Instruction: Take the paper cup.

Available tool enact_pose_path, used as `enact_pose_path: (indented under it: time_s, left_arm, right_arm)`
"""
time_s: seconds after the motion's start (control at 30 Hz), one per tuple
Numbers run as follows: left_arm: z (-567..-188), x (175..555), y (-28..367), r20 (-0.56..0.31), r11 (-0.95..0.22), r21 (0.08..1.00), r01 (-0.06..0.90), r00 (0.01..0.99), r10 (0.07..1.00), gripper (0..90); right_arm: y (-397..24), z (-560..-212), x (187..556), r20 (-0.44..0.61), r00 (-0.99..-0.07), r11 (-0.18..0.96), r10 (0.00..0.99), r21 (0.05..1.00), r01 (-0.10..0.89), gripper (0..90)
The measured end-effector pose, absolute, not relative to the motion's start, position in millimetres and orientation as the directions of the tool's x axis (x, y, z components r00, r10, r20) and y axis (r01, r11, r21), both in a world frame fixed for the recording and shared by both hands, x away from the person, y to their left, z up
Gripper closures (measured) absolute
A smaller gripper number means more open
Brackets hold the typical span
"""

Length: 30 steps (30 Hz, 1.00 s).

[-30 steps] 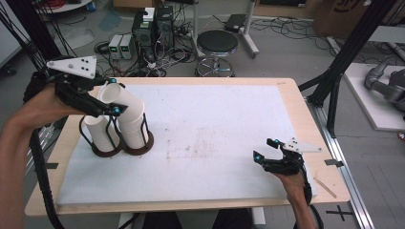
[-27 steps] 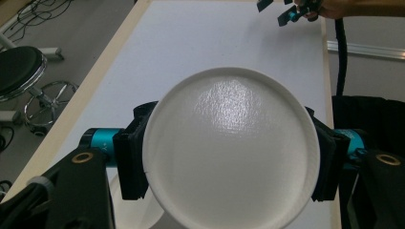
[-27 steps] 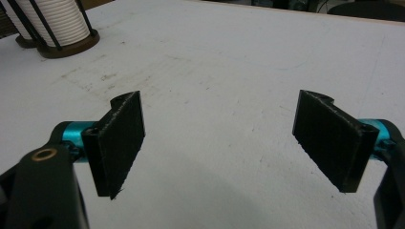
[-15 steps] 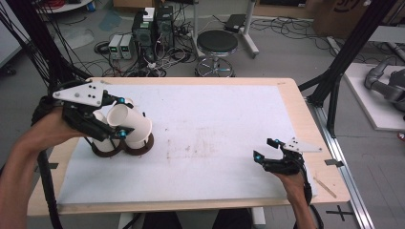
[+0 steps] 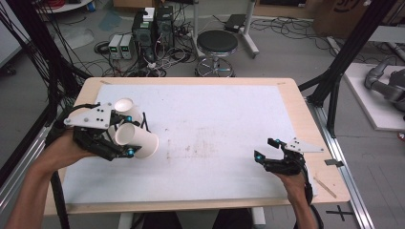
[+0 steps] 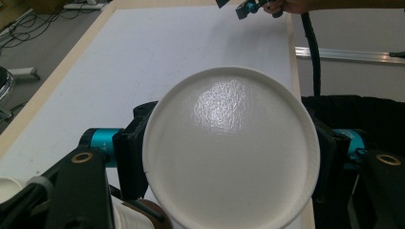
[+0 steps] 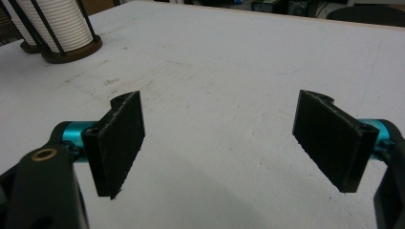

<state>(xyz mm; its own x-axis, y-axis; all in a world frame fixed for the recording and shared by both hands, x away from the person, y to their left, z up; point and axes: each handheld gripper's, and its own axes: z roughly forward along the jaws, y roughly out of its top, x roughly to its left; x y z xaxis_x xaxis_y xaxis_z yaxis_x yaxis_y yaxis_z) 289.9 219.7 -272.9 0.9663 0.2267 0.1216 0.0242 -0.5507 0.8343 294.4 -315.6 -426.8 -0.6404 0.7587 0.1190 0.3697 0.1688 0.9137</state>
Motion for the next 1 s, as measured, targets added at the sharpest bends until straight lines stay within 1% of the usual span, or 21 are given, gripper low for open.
enact_pose_path:
  time_s: [0.33,0.43,0.67,1.0]
  left_arm:
    - [-299,283,233,0.106,-0.516,0.855,0.055,0.955,0.277,31.6]
    - [-307,282,237,0.088,-0.495,0.866,0.074,0.951,0.296,31.6]
    - [-328,282,242,0.063,-0.49,0.865,0.108,0.946,0.319,31.5]
    - [-335,282,247,0.058,-0.474,0.872,0.119,0.938,0.342,31.4]
  right_arm:
    - [-316,-427,294,0.121,-0.64,0.169,0.759,0.912,0.373,18.6]
    - [-316,-427,294,0.12,-0.64,0.169,0.759,0.913,0.372,18.6]
    - [-315,-427,294,0.119,-0.642,0.173,0.758,0.911,0.373,18.6]
    - [-314,-428,294,0.117,-0.641,0.174,0.758,0.912,0.372,18.6]
